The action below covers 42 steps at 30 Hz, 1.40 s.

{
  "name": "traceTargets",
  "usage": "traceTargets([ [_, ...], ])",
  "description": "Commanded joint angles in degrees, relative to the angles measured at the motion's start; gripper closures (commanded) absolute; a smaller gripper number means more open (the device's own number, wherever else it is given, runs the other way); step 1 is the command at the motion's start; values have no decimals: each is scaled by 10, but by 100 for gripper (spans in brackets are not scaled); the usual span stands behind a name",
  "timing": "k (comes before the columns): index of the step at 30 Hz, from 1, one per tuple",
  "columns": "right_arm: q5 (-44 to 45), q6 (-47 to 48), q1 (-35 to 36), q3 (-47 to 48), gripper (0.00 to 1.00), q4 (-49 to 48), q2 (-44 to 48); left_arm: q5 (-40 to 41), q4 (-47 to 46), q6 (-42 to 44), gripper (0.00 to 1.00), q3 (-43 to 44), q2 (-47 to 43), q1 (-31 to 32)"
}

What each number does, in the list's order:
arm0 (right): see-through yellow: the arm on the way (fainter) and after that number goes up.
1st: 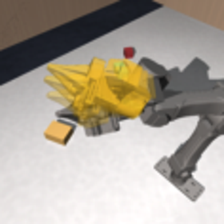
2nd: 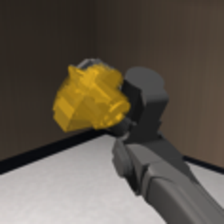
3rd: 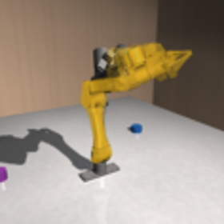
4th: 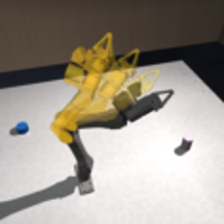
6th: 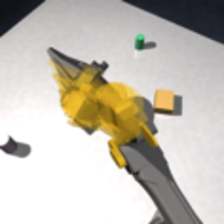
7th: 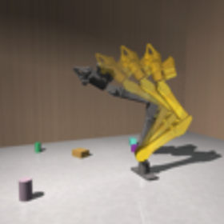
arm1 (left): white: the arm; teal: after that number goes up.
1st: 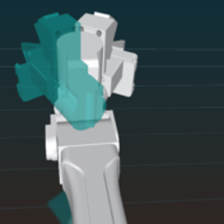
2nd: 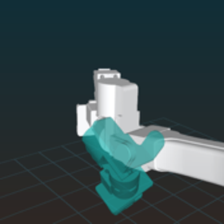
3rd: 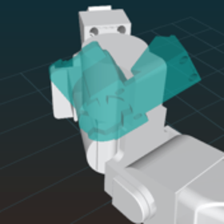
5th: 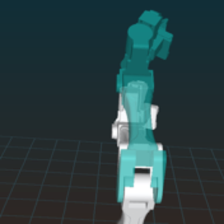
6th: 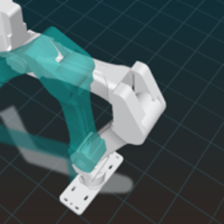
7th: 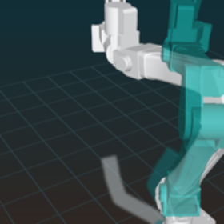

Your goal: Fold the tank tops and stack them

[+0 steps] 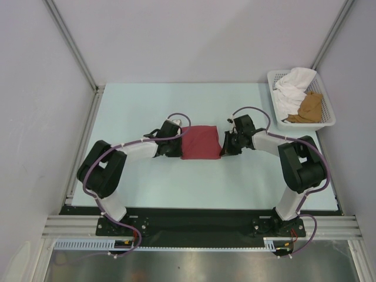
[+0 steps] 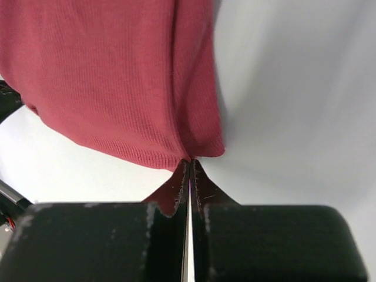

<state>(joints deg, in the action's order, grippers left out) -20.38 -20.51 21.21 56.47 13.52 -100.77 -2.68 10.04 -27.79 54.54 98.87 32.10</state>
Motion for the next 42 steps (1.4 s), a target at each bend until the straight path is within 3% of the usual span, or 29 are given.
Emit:
traceTargets([
  [1,16,3,-18,-3,100,19,24,50,29,20,100,17,-20,-3],
  [15,17,-1,-13,-54,100,26,83,6,-3,1,98,-31,-52,27],
  [18,21,6,-13,-58,100,31,79,-1,-12,-4,95,-47,-62,32],
  [19,22,7,-13,-62,98,36,74,-2,-14,-5,90,-51,-66,33],
  [20,21,9,-13,-65,93,36,73,-3,-14,-6,85,-58,-72,34],
  [21,22,9,-13,-66,72,36,73,-2,-14,-8,79,-60,-75,35],
  [22,22,9,-14,-72,66,35,79,4,-13,-9,67,-64,-81,35],
  [24,26,7,-14,-72,62,31,88,11,-12,-13,59,-71,-99,34],
  [25,26,7,-14,-66,61,33,95,14,-9,-14,53,-71,-105,34],
  [27,25,8,-17,-51,62,47,100,22,6,-12,51,-61,-123,34],
  [35,8,11,-17,30,63,70,89,25,45,-2,48,-3,-151,29],
  [41,-4,4,-8,72,63,58,23,25,50,-1,48,47,-101,21],
  [42,-4,6,-5,75,67,60,15,25,54,-1,49,52,-96,19],
])
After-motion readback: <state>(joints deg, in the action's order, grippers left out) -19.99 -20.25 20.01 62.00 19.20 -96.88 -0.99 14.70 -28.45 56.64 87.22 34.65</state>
